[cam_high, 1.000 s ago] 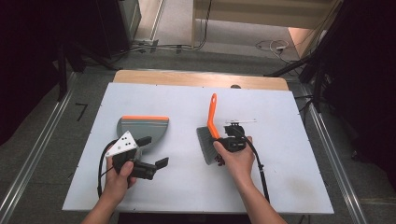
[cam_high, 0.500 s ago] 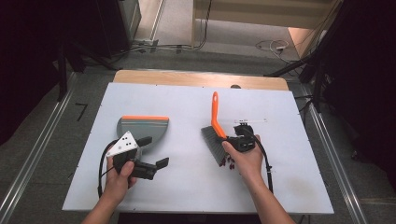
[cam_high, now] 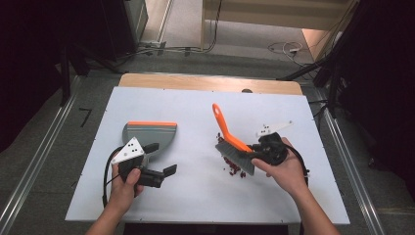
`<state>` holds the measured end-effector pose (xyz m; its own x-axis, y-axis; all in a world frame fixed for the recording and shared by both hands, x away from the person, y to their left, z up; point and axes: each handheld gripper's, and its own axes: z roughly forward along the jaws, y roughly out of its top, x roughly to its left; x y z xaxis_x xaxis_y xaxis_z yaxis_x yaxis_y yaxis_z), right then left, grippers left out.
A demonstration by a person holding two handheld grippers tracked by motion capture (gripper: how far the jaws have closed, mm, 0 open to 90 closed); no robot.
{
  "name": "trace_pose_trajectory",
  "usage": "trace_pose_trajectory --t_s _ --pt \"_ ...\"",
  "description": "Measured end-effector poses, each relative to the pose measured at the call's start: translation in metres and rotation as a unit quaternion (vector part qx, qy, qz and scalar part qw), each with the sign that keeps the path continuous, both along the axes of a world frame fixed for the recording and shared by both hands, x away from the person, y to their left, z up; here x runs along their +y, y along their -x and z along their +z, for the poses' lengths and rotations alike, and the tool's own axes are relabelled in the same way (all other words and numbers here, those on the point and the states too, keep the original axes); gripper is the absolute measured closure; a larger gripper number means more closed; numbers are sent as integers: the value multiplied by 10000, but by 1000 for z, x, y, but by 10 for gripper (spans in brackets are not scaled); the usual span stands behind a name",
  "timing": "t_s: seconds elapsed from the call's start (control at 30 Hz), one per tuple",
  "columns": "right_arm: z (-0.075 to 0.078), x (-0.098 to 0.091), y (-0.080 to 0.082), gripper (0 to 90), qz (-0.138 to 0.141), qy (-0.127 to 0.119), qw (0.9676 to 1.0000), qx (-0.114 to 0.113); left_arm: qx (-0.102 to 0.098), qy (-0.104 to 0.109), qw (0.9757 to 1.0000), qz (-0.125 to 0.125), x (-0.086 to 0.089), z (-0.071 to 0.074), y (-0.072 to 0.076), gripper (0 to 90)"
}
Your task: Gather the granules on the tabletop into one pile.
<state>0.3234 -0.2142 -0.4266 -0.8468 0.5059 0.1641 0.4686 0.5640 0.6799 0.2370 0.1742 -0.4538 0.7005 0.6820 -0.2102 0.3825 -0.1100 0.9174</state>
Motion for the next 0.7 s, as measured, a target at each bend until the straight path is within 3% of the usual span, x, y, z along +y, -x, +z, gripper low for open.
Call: trace_pose_trajectory --t_s 0.07,0.1,0.27,0.3,0.43,0.53,0.7 --pt "-5 -3 9 688 345 207 9988 -281 2 -20 10000 1 -1 0 0 0" --pt "-6 -4 13 688 434 213 9985 -269 -1 -16 10000 -4 -1 0 0 0" --pt "-15 -9 27 689 772 238 9967 27 2 -46 10000 -24 -4 0 -1 0" --pt "-17 -9 28 688 800 203 9964 184 3 -44 10000 -22 -4 -1 -1 0" --pt "-32 -6 26 689 878 190 9955 314 4 -37 10000 -12 -4 -1 -1 0" --pt "-40 -5 21 688 949 190 9953 64 -5 -37 10000 -10 -4 0 0 0" --pt "-39 0 8 687 944 375 9948 -10 -3 -37 10000 -1 -3 0 -1 0"
